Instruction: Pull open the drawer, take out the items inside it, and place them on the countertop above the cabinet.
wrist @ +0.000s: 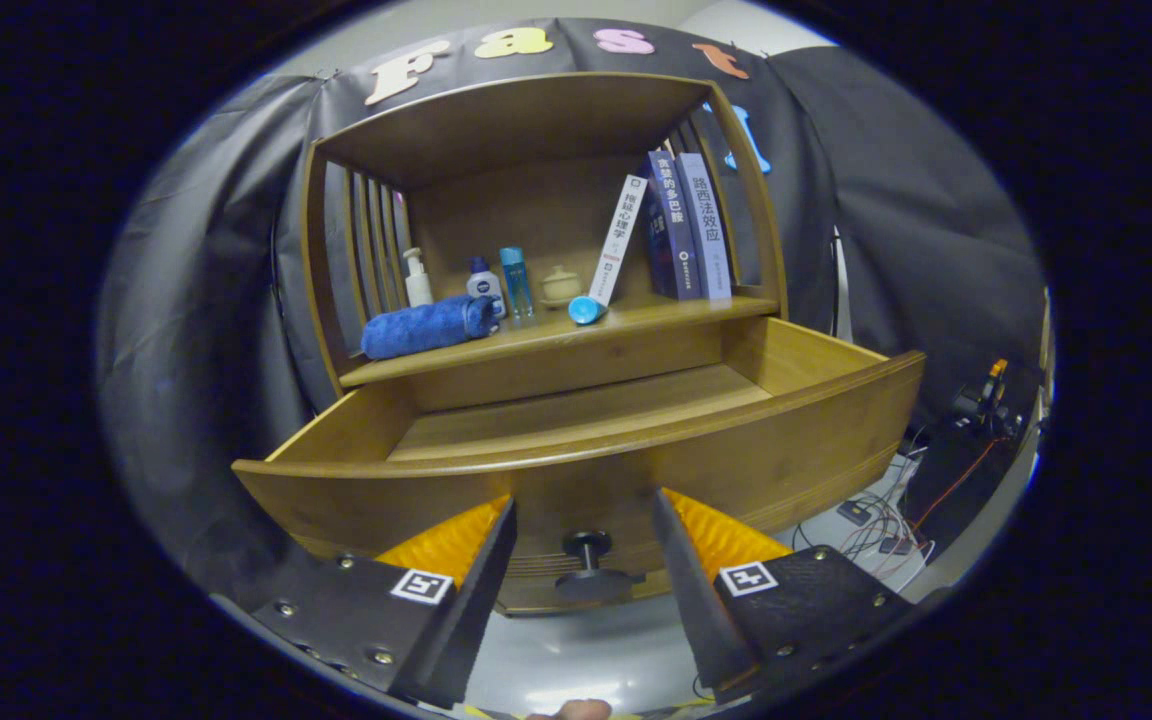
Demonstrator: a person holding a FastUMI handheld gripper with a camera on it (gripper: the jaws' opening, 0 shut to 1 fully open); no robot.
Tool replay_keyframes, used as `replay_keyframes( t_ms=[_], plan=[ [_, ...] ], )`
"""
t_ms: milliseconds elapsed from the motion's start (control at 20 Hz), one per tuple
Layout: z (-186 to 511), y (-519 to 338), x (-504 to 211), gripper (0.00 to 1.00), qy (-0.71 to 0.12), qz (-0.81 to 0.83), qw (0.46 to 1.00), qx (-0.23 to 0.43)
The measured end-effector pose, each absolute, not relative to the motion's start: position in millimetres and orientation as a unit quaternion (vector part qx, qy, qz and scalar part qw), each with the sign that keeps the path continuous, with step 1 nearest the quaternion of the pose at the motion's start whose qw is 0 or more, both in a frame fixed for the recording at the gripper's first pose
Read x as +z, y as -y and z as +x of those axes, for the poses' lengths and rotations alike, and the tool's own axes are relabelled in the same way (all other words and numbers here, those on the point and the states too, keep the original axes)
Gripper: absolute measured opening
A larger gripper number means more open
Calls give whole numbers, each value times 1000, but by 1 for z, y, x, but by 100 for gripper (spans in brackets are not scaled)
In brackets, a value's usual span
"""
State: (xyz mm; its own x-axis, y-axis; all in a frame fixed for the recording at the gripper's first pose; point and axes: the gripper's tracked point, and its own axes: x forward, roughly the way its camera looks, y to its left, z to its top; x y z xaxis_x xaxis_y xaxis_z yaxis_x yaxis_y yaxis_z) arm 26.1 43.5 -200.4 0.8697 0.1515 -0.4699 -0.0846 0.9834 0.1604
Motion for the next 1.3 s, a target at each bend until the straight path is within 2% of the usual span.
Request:
replay_keyframes(
  t_ms=[350,1300],
  plan=[
    [58,-44,-197,82,-225,85,968,73],
    [168,-75,-228,84,-233,85,964,94]
  ],
)
